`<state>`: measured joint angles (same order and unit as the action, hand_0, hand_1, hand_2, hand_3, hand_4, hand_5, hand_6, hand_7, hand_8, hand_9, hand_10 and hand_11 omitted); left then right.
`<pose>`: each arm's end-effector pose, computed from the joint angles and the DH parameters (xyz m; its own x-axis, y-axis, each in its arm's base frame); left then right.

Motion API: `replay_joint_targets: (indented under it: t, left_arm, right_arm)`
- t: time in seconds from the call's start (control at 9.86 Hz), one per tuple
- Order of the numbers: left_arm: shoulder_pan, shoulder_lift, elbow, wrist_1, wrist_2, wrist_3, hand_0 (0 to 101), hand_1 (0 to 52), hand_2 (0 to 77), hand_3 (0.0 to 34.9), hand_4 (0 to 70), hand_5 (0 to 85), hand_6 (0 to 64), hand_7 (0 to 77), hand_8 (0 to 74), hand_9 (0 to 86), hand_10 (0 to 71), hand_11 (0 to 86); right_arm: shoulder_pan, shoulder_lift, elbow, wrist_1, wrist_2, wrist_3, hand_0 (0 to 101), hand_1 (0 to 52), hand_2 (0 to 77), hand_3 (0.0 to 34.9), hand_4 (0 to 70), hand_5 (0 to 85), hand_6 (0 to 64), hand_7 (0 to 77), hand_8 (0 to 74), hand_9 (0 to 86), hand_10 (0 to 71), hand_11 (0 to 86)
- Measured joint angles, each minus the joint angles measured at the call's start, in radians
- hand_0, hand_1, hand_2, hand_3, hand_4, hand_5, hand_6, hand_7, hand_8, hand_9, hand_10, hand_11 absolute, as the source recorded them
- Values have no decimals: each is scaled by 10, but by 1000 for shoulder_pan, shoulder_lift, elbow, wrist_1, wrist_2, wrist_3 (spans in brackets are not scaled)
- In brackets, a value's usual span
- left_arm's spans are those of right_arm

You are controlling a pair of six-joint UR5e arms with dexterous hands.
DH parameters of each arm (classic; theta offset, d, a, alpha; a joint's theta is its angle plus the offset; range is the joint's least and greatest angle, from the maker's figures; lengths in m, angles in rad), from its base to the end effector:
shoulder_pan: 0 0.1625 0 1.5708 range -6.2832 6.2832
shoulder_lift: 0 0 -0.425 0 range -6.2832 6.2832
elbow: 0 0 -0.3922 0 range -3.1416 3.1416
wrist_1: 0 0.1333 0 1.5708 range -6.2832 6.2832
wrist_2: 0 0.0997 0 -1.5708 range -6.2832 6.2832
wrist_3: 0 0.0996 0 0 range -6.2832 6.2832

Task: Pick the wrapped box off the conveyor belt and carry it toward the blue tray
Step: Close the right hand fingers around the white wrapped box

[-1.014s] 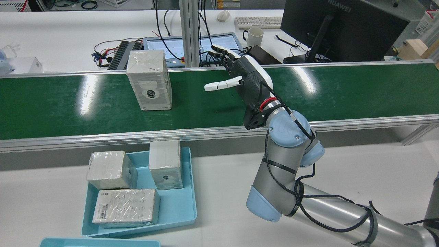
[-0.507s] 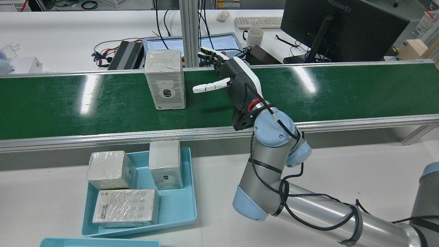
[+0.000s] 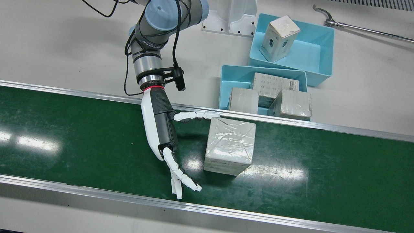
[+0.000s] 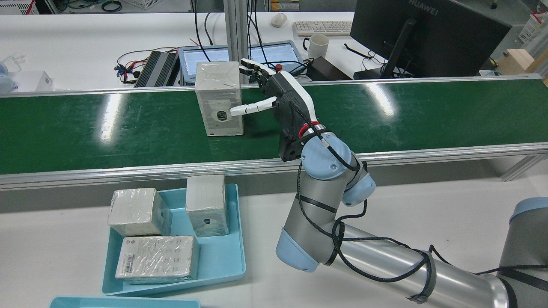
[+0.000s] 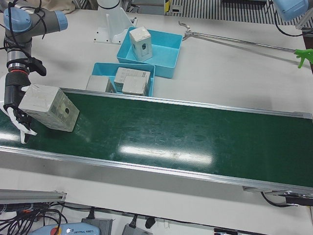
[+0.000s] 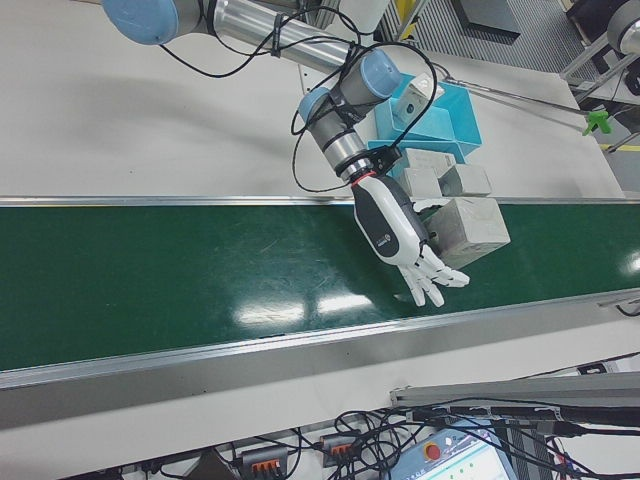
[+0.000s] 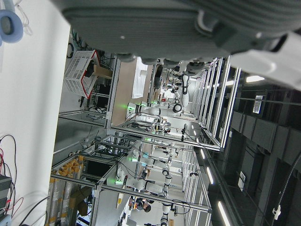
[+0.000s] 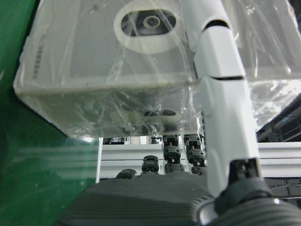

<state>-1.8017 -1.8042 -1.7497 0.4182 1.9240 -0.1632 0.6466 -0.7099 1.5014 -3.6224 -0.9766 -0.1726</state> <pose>-0.2222 -0.5133 0.5191 -0.9791 -0.1194 0.1645 -0.1626 -0.0255 -0.9864 -0.4504 -0.5769 0.2302 -0.9528 0.3035 -0.0051 0.0816 0.2399 -0.9674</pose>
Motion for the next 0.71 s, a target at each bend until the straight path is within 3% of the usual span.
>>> replay_joint_targets:
  t: [0.1, 0.41, 0.51, 0.61, 0.71]
  left_arm:
    - [0, 0, 0, 0, 0, 0, 0, 0, 5, 0, 0, 5, 5, 5, 5, 5, 0, 5]
    - [0, 0, 0, 0, 0, 0, 0, 0, 5, 0, 0, 11, 5, 5, 5, 0, 0, 5]
    - [0, 0, 0, 0, 0, 0, 0, 0, 5, 0, 0, 5, 0, 5, 5, 0, 0, 5]
    - [0, 0, 0, 0, 0, 0, 0, 0, 5, 0, 0, 5, 0, 5, 5, 0, 0, 5]
    - [0, 0, 0, 0, 0, 0, 0, 0, 5, 0, 0, 5, 0, 5, 5, 5, 5, 5]
  right_arm:
    - [-6, 5, -6, 1, 8, -3, 527, 224, 131, 4, 120, 158, 65, 196, 38, 49, 0, 11]
    - [-13, 31, -39, 2, 17, -5, 557, 224, 153, 1, 147, 213, 104, 262, 65, 93, 0, 11]
    - [-14, 34, -41, 2, 18, -5, 692, 245, 240, 8, 295, 305, 202, 376, 131, 218, 76, 11]
    - [-14, 34, -37, 2, 19, -4, 692, 245, 240, 8, 295, 305, 202, 376, 180, 267, 87, 11]
    - [-14, 31, -23, 1, 19, -3, 692, 245, 240, 8, 295, 305, 202, 376, 180, 267, 87, 11]
